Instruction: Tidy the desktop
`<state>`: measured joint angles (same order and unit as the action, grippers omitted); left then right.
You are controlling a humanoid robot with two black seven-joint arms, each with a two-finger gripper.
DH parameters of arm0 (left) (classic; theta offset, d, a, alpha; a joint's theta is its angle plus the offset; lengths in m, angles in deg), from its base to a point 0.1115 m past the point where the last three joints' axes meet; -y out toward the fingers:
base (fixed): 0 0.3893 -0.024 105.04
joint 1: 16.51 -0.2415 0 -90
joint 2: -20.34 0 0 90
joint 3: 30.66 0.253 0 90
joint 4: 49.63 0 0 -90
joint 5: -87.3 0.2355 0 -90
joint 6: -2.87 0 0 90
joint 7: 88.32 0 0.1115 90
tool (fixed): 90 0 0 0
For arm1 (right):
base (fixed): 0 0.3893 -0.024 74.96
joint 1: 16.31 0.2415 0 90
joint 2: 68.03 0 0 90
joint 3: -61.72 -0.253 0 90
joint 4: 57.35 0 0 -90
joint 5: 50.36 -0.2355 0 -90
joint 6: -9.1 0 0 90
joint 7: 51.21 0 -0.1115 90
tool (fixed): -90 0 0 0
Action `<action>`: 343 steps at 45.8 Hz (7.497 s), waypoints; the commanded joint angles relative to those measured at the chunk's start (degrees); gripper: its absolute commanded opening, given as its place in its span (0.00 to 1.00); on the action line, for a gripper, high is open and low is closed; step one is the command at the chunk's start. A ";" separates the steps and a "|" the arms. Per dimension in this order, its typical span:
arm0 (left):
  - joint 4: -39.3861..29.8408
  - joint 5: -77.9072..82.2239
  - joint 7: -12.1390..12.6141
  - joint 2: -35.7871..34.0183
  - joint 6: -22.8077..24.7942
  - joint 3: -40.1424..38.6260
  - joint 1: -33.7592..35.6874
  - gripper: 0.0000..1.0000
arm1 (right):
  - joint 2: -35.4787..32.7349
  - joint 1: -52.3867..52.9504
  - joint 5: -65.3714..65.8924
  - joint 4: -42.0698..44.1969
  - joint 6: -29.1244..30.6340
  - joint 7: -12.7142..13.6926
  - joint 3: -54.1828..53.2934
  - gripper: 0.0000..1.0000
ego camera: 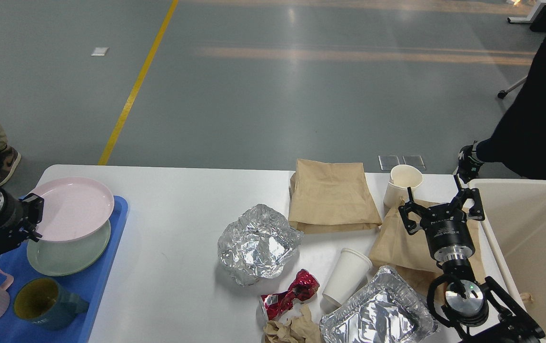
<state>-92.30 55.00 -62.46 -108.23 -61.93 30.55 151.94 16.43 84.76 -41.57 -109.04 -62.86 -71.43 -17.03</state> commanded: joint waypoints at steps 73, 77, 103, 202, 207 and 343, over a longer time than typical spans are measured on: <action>2.59 4.08 -3.98 -0.63 -2.97 -4.07 0.03 0.95 | 0.00 0.09 0.00 0.10 -0.02 0.00 -0.01 1.00; 2.59 4.17 -3.98 -1.25 -2.88 -11.87 0.21 0.96 | 0.00 0.09 0.00 0.10 -0.02 0.00 -0.01 1.00; 2.85 6.80 -16.08 7.89 -2.97 -97.40 -33.79 0.96 | 0.00 0.09 0.00 0.10 -0.02 0.00 -0.01 1.00; -0.58 28.51 -37.99 30.83 8.98 -135.47 -60.17 0.96 | 0.00 0.09 0.00 0.10 -0.02 0.00 -0.01 1.00; -0.66 28.51 -38.35 31.88 9.33 -135.47 -60.35 0.96 | 0.00 0.09 0.00 0.10 -0.02 0.00 -0.01 1.00; -0.66 28.42 -37.47 31.53 9.42 -134.59 -60.35 0.96 | -19.24 13.08 -11.25 0.28 0.33 4.57 21.51 1.00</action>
<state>-92.97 83.43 -99.92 -76.69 -52.50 -104.05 91.59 0.44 95.13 -52.73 -108.86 -62.79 -66.19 -2.66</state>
